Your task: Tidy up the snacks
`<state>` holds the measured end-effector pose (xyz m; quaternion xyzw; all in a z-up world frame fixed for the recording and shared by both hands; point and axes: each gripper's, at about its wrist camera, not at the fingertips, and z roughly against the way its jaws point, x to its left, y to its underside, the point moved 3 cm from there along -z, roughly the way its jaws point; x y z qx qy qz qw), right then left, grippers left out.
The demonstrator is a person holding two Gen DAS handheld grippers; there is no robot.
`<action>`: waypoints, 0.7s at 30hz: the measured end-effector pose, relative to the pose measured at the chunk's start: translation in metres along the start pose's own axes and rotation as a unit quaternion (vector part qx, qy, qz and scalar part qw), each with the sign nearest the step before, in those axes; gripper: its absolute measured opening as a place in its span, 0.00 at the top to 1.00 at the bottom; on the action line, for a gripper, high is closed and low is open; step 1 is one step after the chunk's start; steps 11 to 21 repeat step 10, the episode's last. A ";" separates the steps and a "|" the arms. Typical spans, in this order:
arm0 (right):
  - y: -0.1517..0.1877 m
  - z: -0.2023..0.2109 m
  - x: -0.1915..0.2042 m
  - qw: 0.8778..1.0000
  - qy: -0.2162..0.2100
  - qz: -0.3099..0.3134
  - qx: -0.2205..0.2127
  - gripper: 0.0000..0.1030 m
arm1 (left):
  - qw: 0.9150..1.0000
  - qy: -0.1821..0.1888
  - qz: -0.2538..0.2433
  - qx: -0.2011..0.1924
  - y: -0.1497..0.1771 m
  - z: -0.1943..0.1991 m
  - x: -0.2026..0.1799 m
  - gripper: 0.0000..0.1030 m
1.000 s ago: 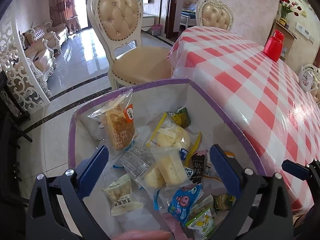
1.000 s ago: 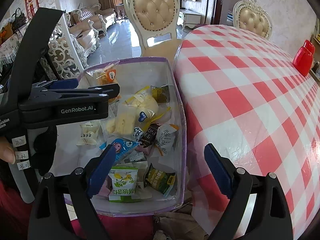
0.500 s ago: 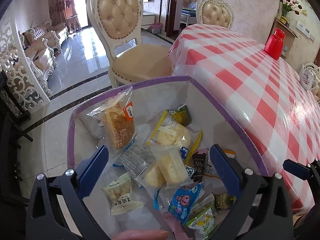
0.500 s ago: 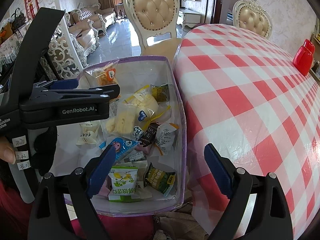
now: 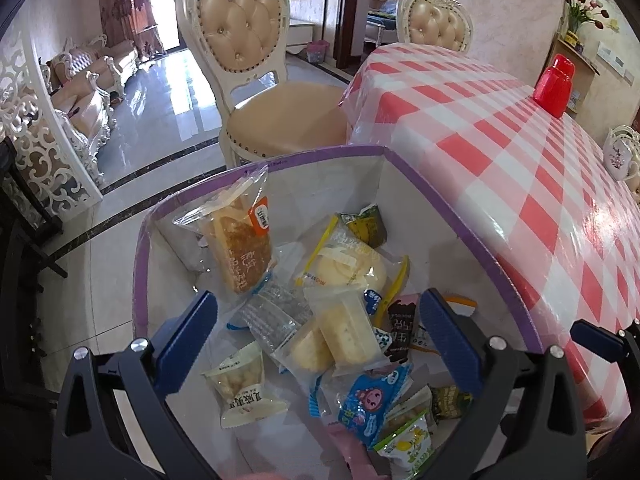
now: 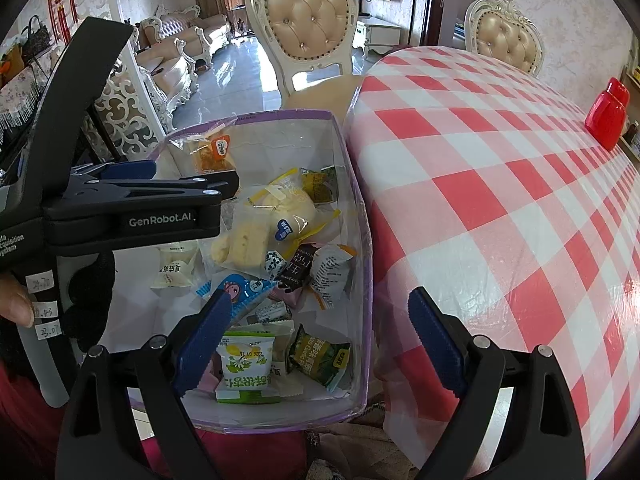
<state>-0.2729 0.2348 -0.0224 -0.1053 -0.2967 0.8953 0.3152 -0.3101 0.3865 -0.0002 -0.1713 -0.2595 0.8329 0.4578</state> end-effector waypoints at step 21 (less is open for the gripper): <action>0.002 -0.001 0.000 1.000 0.000 0.001 0.001 0.16 | 1.000 0.003 0.000 0.003 -0.001 -0.003 0.000 0.02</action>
